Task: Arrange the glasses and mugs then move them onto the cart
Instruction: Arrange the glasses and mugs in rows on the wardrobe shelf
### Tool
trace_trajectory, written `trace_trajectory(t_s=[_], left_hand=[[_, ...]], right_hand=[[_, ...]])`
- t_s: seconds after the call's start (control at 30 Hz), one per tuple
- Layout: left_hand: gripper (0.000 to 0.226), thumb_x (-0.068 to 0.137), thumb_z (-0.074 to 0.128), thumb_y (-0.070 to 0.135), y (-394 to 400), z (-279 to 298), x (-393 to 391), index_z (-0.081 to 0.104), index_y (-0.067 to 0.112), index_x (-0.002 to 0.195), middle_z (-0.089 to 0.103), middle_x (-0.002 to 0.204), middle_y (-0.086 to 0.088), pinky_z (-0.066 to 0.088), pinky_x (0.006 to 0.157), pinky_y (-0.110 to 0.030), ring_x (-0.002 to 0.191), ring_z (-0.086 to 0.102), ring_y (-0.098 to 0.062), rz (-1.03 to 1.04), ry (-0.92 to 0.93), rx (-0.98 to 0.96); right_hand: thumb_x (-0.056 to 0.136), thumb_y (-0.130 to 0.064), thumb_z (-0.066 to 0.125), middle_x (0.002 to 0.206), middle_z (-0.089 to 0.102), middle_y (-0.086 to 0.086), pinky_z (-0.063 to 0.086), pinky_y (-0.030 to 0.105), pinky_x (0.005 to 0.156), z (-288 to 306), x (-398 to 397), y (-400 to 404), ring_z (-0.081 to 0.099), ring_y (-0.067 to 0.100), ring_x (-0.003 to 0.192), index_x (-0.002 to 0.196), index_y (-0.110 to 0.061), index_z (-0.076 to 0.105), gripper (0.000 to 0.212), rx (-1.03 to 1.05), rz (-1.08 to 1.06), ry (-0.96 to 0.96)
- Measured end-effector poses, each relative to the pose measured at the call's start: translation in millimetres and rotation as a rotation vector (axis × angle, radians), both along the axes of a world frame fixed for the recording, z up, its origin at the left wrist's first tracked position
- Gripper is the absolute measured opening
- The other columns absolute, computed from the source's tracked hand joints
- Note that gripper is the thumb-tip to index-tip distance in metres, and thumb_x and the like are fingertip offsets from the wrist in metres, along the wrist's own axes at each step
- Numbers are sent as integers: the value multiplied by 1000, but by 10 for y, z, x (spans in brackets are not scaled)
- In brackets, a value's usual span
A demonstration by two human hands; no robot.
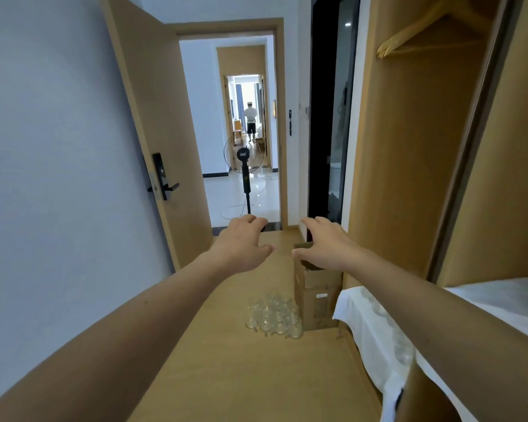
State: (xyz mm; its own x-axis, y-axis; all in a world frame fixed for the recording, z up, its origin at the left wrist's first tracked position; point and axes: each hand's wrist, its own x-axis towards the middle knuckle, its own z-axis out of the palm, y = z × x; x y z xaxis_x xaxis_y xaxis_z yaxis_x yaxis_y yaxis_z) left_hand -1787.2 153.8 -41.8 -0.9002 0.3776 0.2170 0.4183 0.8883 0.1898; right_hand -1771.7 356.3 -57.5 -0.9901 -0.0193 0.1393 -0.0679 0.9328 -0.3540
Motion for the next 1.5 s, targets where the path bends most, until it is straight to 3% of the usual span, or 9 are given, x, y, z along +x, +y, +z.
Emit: trace_trajectory(t_s=[0.27, 0.57, 0.83, 1.1, 1.23, 1.5], left_hand=[[67, 96, 59, 48, 335, -246, -852, 38, 20, 153, 40, 156, -5, 35, 116, -46, 142, 35, -31, -14, -55, -19], [70, 97, 59, 49, 604, -525, -1775, 33, 22, 156, 33, 162, -5, 29, 118, -45, 149, 27, -29, -99, -111, 22], [69, 99, 60, 45, 951, -657, -2897, 32, 22, 157, 31, 163, -6, 30, 121, -46, 151, 25, -29, -220, -163, 69], [69, 96, 62, 48, 1420, -1056, -3921, 38, 21, 155, 40, 157, -5, 38, 116, -47, 144, 36, -28, -399, -248, 35], [68, 95, 61, 49, 1713, -1332, -4221, 40, 19, 153, 45, 151, -5, 40, 114, -44, 140, 40, -28, -497, -270, -4], [65, 96, 58, 50, 2482, -1812, -4562, 41, 21, 152, 45, 152, -4, 39, 112, -40, 139, 41, -27, -633, -360, -84]], right_hand=[[88, -53, 68, 161, 31, 4, 37, 53, 114, -236, -826, 462, 30, 32, 147, 158, -25, 23, 88, -83, -28, -65], [91, -50, 67, 160, 32, 5, 38, 52, 114, -523, -1483, 670, 32, 32, 145, 156, -24, 26, 81, -83, -99, -92], [92, -50, 65, 160, 32, 4, 38, 47, 112, -756, -2289, 761, 33, 29, 145, 156, -26, 27, 78, -87, -267, -138], [89, -55, 66, 162, 31, 4, 36, 53, 115, -1102, -2912, 997, 31, 32, 147, 156, -25, 28, 82, -119, -518, -223], [89, -54, 66, 158, 35, 9, 35, 49, 116, -1387, -3006, 1178, 34, 35, 144, 155, -20, 32, 81, -143, -628, -276], [88, -55, 65, 158, 36, 6, 37, 43, 114, -1878, -3169, 1773, 35, 32, 143, 156, -26, 29, 83, -231, -791, -326]])
